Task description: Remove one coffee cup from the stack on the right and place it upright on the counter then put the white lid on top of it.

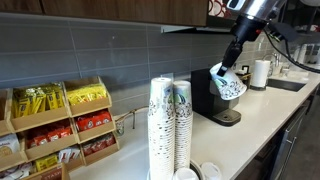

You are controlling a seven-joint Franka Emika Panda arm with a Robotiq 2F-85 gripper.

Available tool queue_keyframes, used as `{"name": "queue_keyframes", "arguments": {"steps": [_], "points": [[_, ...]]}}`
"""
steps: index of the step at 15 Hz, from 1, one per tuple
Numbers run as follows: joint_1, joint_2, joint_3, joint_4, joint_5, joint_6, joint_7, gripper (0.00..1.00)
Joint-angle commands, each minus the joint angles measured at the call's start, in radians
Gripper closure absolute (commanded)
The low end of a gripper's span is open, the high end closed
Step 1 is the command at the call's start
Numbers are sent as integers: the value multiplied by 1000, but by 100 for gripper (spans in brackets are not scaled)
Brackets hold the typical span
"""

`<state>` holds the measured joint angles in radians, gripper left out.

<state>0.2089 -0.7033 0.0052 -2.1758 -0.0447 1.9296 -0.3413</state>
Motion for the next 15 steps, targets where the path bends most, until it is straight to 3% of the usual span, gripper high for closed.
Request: {"name": "queue_keyframes", "arguments": {"steps": [1, 4, 5, 6, 15], "points": [[-19, 68, 36, -8, -65, -94, -27, 61], [-24, 98, 41, -58, -93, -78, -15, 61], [-12, 93, 35, -28, -60, -76, -11, 61], [-13, 104, 35, -34, -62, -75, -11, 36], [-13, 103, 36, -20, -61, -74, -11, 36]]}}
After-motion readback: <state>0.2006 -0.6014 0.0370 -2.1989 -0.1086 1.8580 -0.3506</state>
